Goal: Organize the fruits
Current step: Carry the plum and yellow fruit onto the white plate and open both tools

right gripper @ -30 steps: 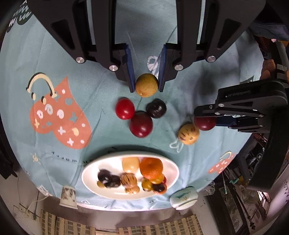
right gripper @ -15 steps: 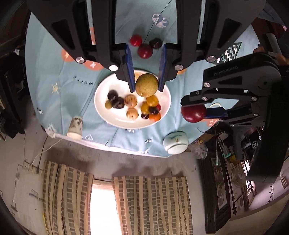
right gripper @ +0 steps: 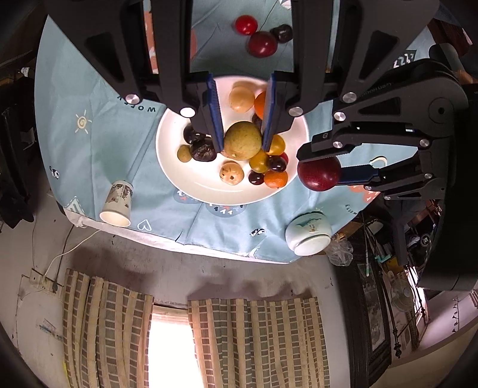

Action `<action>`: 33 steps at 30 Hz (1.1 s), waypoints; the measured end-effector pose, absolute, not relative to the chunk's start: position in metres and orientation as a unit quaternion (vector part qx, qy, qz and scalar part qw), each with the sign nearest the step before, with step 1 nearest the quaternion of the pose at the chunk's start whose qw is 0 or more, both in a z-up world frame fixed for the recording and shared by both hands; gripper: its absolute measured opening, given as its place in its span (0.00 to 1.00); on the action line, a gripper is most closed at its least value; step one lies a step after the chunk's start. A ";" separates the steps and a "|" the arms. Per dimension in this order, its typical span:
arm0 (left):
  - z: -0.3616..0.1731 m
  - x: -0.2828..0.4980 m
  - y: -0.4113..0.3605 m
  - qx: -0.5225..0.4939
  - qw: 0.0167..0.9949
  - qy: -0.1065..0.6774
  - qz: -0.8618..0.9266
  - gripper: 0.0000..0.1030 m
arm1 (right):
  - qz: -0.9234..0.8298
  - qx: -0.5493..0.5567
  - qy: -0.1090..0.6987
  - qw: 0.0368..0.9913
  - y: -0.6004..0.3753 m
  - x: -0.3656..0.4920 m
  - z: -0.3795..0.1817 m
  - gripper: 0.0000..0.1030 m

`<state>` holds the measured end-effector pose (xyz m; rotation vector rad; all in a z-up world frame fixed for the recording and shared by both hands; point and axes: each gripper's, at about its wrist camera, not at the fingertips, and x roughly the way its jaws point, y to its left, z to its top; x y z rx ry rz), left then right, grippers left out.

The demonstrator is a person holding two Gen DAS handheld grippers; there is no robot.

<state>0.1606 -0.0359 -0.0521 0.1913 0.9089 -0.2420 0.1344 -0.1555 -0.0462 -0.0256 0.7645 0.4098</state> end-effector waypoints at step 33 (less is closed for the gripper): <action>-0.123 0.249 -0.031 0.098 0.872 0.471 -0.092 0.41 | 0.191 -0.022 0.432 0.881 -0.143 0.236 -0.121 0.29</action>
